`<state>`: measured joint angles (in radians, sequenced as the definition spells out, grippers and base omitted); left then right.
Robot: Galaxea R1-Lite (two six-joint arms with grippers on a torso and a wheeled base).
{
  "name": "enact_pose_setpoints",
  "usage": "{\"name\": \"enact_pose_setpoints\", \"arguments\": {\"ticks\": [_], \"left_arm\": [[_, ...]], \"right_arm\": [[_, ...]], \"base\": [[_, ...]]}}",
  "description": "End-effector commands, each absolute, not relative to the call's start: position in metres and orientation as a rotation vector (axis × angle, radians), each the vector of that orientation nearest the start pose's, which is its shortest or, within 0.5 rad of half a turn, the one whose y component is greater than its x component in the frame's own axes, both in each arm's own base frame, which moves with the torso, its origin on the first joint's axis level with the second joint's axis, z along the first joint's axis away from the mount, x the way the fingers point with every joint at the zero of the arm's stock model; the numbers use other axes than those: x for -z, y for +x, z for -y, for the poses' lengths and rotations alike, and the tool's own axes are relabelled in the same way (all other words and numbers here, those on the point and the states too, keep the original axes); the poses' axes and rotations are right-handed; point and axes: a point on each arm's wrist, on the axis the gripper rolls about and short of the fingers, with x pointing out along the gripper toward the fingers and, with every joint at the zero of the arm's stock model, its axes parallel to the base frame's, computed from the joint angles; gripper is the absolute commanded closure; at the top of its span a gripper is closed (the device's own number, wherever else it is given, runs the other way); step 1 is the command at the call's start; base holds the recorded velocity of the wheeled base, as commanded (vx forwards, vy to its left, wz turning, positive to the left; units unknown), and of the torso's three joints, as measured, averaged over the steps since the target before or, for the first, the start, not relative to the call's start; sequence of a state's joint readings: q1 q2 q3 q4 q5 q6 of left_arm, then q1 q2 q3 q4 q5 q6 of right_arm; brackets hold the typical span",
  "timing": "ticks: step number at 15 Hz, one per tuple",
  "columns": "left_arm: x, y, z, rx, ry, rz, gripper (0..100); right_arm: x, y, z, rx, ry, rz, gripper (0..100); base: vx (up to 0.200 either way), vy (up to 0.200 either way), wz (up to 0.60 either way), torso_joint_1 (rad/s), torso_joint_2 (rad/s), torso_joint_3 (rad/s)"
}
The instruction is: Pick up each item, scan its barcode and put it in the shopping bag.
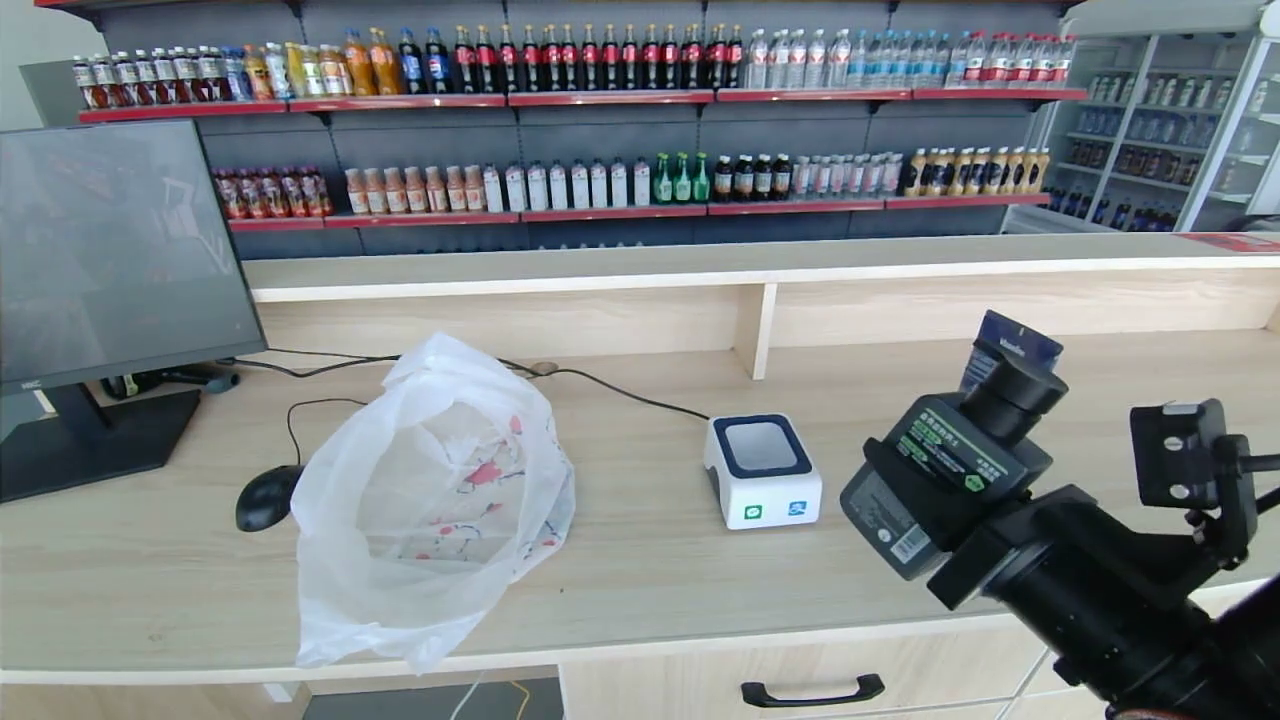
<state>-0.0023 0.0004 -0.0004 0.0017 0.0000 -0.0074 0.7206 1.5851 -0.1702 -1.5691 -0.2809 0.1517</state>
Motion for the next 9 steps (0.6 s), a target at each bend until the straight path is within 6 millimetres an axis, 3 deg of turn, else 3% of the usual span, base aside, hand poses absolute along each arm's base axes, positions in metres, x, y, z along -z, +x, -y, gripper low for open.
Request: {"name": "enact_pose_setpoints", "arguments": {"ticks": [1,5,9], "left_arm": [[-0.075,-0.023,0.0,0.003,-0.008,-0.002,100],[-0.076,-0.023,0.0,0.003,-0.008,0.0,100],[-0.075,-0.023,0.0,0.003,-0.009,0.0,100]], "right_arm": [[-0.15,0.16,-0.128,-0.388,0.174,0.094,100],[-0.173,0.178,-0.08,-0.213,0.073,0.231,100],[-0.167,0.186,-0.071,-0.279,0.047,0.212,100]], "base": [[0.0,0.0,0.0,0.0,0.0,0.0],[0.0,0.0,0.0,0.0,0.0,0.0],[0.0,0.0,0.0,0.0,0.0,0.0]]}}
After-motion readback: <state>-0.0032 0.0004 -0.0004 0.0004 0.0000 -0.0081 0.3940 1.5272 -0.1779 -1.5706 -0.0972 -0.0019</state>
